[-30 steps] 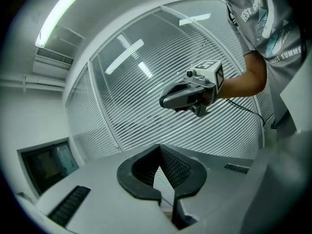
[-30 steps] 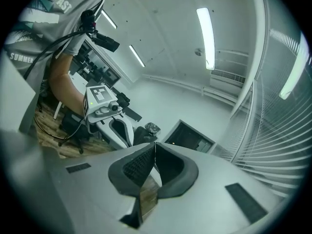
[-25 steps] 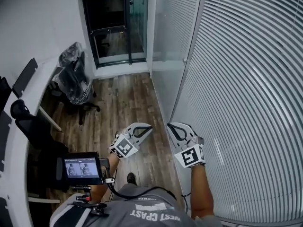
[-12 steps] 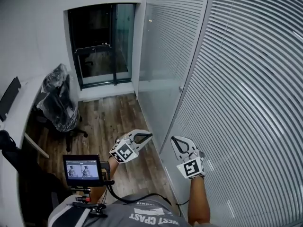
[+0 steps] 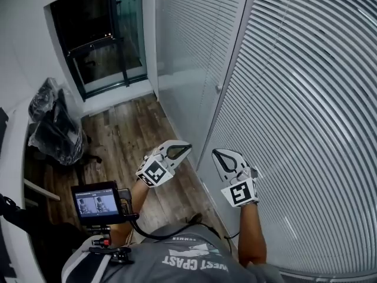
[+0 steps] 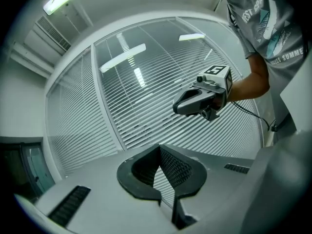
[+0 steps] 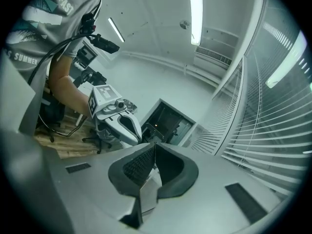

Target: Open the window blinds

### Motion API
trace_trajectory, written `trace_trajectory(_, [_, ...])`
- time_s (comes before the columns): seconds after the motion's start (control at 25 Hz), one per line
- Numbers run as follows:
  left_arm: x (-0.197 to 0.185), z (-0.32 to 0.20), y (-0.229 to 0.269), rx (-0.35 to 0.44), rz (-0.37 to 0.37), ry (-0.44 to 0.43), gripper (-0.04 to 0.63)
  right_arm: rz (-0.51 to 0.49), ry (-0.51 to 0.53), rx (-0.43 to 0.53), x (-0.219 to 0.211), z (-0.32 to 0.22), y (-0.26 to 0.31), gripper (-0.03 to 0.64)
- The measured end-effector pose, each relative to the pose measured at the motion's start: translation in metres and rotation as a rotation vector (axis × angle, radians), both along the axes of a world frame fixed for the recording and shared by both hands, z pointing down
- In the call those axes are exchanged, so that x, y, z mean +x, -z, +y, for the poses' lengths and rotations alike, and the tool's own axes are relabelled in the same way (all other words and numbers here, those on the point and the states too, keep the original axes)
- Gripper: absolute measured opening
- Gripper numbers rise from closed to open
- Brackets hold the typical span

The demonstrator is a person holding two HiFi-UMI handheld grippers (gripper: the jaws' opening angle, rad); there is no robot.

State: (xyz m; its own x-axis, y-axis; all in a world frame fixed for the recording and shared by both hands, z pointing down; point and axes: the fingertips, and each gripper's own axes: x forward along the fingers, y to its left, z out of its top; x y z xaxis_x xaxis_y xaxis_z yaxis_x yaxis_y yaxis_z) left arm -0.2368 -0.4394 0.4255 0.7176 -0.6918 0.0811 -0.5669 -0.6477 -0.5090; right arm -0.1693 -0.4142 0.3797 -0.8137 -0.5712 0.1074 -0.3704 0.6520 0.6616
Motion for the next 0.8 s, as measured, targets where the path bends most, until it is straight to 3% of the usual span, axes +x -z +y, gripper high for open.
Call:
trace_trajectory(0.24, [0.014, -0.072, 0.006, 0.009, -0.021, 0.009, 0.003, -0.007, 0.033, 0.001, 0.003, -0.068, 0.004, 0.003])
trace_trajectory(0.44, [0.028, -0.118, 0.021, 0.031, 0.001, 0.038, 0.003, -0.006, 0.104, -0.015, 0.005, -0.086, 0.002, 0.003])
trace_trajectory(0.64, [0.044, -0.172, 0.019, 0.025, -0.007, 0.064, 0.003, -0.020, 0.103, -0.038, 0.021, -0.101, -0.004, 0.003])
trace_trajectory(0.8, [0.044, -0.249, 0.022, -0.005, 0.018, 0.092, 0.030, -0.028, 0.064, -0.053, 0.039, -0.137, -0.005, 0.003])
